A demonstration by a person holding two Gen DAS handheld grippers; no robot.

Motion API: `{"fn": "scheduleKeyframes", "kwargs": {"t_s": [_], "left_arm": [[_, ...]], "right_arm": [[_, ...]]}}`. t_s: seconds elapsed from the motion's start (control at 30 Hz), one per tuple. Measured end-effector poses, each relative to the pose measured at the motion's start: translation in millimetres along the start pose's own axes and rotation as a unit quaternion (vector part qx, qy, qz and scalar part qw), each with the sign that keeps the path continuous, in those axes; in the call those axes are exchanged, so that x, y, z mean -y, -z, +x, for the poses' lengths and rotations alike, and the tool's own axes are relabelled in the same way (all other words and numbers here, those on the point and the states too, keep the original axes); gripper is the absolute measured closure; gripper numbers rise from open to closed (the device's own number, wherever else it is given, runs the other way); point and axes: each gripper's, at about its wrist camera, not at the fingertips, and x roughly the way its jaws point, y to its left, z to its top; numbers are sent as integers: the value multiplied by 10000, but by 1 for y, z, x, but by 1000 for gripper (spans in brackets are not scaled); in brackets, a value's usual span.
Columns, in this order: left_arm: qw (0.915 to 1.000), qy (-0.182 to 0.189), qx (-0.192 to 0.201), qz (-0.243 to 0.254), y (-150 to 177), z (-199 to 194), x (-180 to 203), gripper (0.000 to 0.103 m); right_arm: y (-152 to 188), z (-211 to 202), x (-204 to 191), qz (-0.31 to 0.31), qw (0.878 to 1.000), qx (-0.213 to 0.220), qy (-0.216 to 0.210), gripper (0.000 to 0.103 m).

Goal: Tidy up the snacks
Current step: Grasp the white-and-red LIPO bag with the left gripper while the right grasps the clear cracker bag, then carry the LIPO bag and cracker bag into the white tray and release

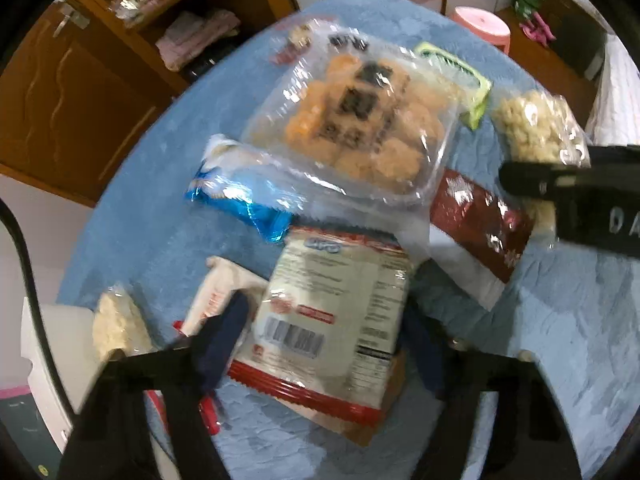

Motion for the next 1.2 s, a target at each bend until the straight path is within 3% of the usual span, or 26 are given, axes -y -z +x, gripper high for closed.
{"fn": "scheduleKeyframes", "kwargs": {"t_s": [0.1, 0.43, 0.83, 0.97, 1.2], "left_arm": [[9997, 67, 12, -238, 1, -4, -8, 53], [9962, 190, 365, -773, 40, -53, -20, 54], [9858, 476, 901, -1338, 149, -150, -31, 54], [9814, 333, 1046, -1578, 186, -178, -59, 54], [9658, -307, 1334, -2201, 249, -226, -137, 54]], "right_arm": [[4, -3, -1, -82, 10000, 40, 36, 34], [39, -43, -1, -311, 9987, 231, -321, 36], [109, -114, -48, -1351, 9861, 613, -754, 36], [123, -141, -78, -1747, 9779, 771, -847, 36], [146, -202, -155, -2509, 9540, 1211, -1109, 36]]}}
